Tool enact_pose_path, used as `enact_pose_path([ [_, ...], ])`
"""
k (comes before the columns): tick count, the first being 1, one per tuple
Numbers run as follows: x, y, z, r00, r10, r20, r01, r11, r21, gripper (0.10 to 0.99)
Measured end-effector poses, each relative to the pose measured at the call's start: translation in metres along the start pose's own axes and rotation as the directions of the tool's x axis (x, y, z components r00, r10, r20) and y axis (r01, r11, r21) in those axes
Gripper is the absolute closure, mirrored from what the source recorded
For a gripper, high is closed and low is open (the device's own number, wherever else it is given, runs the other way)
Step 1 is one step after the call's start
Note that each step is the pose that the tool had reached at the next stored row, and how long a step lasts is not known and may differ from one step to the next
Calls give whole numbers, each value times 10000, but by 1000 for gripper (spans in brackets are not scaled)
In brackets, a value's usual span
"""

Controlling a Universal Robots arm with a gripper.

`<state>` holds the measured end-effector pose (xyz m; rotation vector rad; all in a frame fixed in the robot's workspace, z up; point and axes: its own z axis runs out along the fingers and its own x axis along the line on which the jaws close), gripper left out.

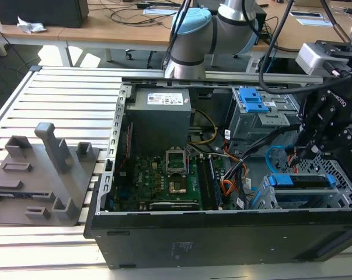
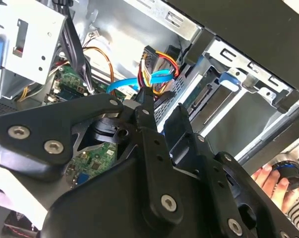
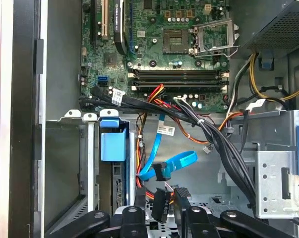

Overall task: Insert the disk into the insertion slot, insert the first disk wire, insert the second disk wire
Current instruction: 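Insert the first disk wire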

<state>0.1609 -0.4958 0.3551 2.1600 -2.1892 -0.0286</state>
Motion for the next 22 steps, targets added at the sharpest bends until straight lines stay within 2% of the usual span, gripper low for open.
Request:
enact_pose_path([
  [1, -1, -4, 13, 10000, 5, -91, -5, 10000, 1, 725],
  [2, -1, -5, 20, 9999, 7, -118, -6, 10000, 1, 725],
  [8, -1, -5, 20, 9999, 7, -119, -7, 10000, 1, 737],
  [10, -1, -5, 20, 9999, 7, -121, -7, 10000, 1, 906],
  [19, -1, -6, 20, 9999, 6, -123, -6, 10000, 1, 906],
  [22, -2, -39, 18, 9999, 5, -123, -5, 10000, -6, 906],
])
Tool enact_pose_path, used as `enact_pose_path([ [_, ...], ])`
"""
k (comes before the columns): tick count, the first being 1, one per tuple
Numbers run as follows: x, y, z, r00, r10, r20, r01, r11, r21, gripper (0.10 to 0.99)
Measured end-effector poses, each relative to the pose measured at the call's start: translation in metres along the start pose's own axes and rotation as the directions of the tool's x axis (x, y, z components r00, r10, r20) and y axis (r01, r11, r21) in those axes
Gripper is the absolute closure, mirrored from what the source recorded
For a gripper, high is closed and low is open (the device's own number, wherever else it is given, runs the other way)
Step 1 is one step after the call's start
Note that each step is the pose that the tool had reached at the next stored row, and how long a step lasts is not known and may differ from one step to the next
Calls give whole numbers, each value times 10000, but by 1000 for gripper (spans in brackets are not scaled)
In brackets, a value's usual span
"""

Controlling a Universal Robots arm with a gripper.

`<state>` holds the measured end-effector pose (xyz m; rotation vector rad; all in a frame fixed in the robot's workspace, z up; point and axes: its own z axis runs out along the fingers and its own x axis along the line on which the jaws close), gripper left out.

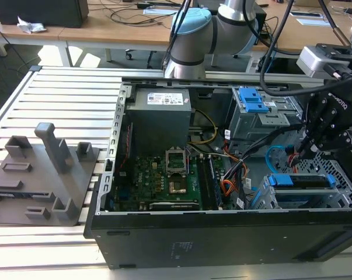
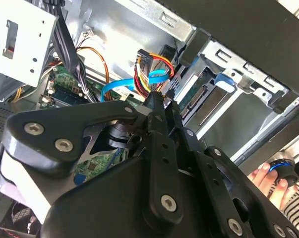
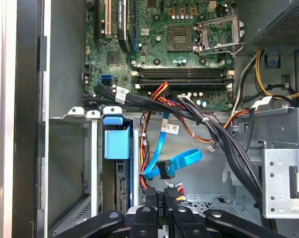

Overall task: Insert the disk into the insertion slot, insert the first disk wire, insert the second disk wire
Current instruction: 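Insert the first disk wire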

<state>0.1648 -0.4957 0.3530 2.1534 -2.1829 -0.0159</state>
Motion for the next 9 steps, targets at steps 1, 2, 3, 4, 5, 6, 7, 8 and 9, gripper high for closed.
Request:
enact_pose_path([
  [1, 0, -1, 0, 10000, 0, 1, 0, 10000, 0, 906],
  [2, 8, -1, 1, 10000, 1, 0, -1, 10000, -1, 906],
  [3, 18, -1, 3, 10000, 1, 2, -1, 10000, -1, 906],
  [4, 45, -2, 5, 10000, 1, 0, -1, 10000, -1, 906],
  [5, 82, -3, 8, 10000, 0, 0, 0, 10000, -1, 906],
  [6, 104, -3, 10, 10000, 1, 1, -1, 10000, -1, 906],
  [7, 137, -3, 12, 10000, 1, 0, -1, 10000, 0, 906],
  [8, 156, -4, 14, 10000, 1, 1, -1, 10000, -1, 906],
  [9, 169, -4, 15, 10000, 1, 1, -1, 10000, -1, 906],
])
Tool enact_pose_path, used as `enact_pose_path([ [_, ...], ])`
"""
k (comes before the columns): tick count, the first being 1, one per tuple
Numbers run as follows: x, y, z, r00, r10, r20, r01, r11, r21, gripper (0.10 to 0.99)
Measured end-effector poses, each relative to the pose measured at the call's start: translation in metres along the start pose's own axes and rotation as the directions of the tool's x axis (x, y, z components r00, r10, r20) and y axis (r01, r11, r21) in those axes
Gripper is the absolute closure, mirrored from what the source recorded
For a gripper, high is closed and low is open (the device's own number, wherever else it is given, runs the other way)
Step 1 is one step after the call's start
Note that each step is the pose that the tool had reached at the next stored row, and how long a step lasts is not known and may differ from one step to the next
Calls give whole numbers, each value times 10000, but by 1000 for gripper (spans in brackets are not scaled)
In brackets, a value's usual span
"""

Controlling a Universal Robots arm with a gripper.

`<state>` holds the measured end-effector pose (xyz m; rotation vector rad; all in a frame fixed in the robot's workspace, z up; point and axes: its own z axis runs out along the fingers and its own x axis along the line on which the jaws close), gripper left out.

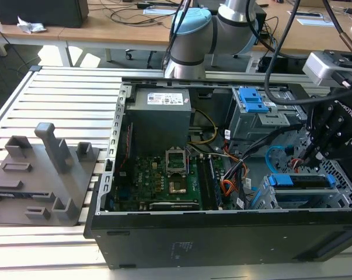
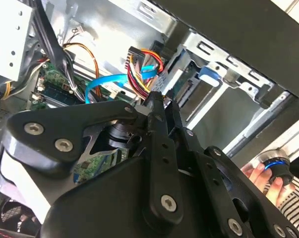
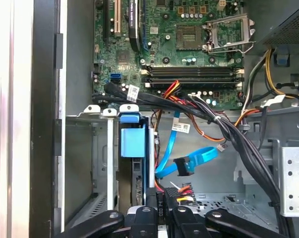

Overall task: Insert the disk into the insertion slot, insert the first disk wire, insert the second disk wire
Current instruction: 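Insert the first disk wire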

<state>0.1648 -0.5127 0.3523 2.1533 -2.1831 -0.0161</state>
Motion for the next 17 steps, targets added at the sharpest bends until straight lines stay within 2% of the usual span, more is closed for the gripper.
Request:
enact_pose_path([
  [4, 64, -1, 8, 10000, 0, 0, 0, 10000, 0, 906],
  [14, 145, -4, 36, 10000, -1, 0, 1, 10000, 0, 906],
  [17, 175, -6, 58, 10000, -3, 43, 3, 10000, -1, 906],
])
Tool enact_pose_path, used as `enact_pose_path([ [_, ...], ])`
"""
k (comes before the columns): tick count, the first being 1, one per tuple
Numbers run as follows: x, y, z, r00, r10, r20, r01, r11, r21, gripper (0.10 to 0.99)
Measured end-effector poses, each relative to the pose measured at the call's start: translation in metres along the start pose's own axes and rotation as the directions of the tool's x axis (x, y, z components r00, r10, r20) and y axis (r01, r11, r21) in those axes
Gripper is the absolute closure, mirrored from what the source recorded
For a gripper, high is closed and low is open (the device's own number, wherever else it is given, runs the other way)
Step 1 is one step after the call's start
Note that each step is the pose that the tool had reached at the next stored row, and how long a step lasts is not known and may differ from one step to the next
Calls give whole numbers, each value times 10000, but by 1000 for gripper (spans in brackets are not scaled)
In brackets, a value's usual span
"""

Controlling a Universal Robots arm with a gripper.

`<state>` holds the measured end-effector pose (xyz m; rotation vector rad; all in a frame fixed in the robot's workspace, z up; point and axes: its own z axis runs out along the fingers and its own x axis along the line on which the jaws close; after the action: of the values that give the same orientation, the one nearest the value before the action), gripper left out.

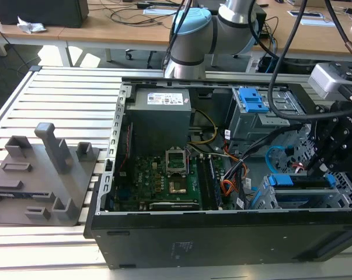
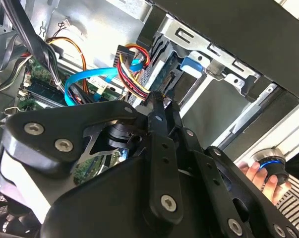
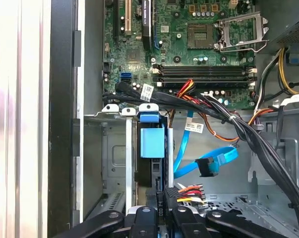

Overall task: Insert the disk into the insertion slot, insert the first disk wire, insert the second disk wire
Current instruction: 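Insert the first disk wire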

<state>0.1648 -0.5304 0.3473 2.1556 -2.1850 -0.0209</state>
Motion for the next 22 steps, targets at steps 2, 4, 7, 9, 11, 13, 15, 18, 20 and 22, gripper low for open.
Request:
enact_pose_path([
  [2, 23, -2, 27, 10000, -5, 88, 5, 10000, -1, 906],
  [4, 40, -3, 42, 9998, -10, 181, 10, 10000, -2, 906],
  [7, 51, -4, 53, 9990, -27, 452, 27, 10000, -4, 906],
  [9, 52, -4, 54, 9975, -43, 706, 43, 10000, -8, 906],
  [11, 62, -10, 54, 9973, -43, 728, 44, 10000, -7, 906],
  [13, 78, -21, 54, 9973, -44, 728, 44, 10000, -7, 906],
  [15, 100, -27, 56, 9973, -42, 733, 43, 10000, -7, 906],
  [18, 135, -36, 59, 9971, -46, 757, 46, 10000, -8, 906],
  [20, 137, -47, 62, 9964, -51, 846, 52, 10000, -9, 906],
  [22, 136, -53, 61, 9958, -54, 911, 55, 10000, -10, 906],
])
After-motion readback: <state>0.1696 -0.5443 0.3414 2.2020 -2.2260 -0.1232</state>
